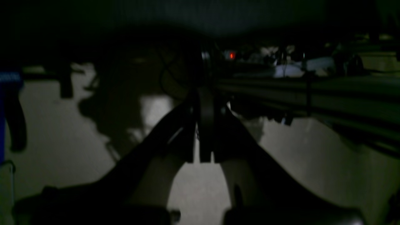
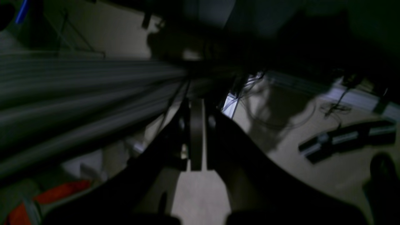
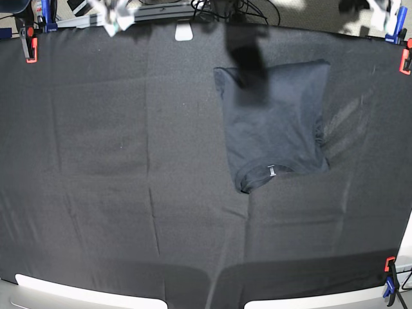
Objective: Layout the t-shirt on the table in an organized manner, then fold the t-shirt properly
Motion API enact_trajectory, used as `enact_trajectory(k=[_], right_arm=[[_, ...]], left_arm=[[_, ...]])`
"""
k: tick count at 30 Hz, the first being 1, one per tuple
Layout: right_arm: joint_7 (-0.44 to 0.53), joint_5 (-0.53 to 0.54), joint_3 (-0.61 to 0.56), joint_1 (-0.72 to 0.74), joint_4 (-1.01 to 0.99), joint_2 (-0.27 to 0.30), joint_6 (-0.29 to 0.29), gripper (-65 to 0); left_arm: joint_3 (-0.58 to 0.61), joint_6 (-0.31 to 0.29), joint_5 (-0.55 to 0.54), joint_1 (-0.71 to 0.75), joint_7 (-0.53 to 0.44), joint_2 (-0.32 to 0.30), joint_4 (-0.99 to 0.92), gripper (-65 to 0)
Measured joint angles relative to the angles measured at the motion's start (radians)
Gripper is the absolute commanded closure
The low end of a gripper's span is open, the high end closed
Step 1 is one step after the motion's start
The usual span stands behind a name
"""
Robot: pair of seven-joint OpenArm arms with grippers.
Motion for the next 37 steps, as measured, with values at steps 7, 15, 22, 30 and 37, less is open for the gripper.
enact_trajectory(k=[7, 15, 22, 30, 37], right_arm=[[0.018, -0.113, 0.0, -0.019, -0.177, 0.008, 0.005, 0.0], [0.129, -0.143, -0.002, 0.242, -0.801, 0.121, 0.004, 0.0], [0.407, -0.212, -0.025, 0.578, -1.421, 0.247, 0.003, -2.2], [0.76, -0.381, -0.216, 0.8, -1.791, 0.272, 0.01, -15.7], [0.773, -0.426, -0.372, 0.832, -1.796, 0.198, -0.077, -15.7]], left_arm=[[0.011, 0.002, 0.005, -0.044, 0.011, 0.0, -0.307, 0.0], [0.091, -0.033, 0.158, -0.288, -0.237, -0.008, -0.962, 0.0], [0.21, -0.033, 0.399, -0.476, -0.674, -0.006, -1.347, -8.8], [0.213, 0.199, 0.521, -0.661, -0.75, 0.042, -1.523, -14.7], [0.213, 0.252, 0.576, -0.74, -0.776, 0.098, -1.539, -14.7]])
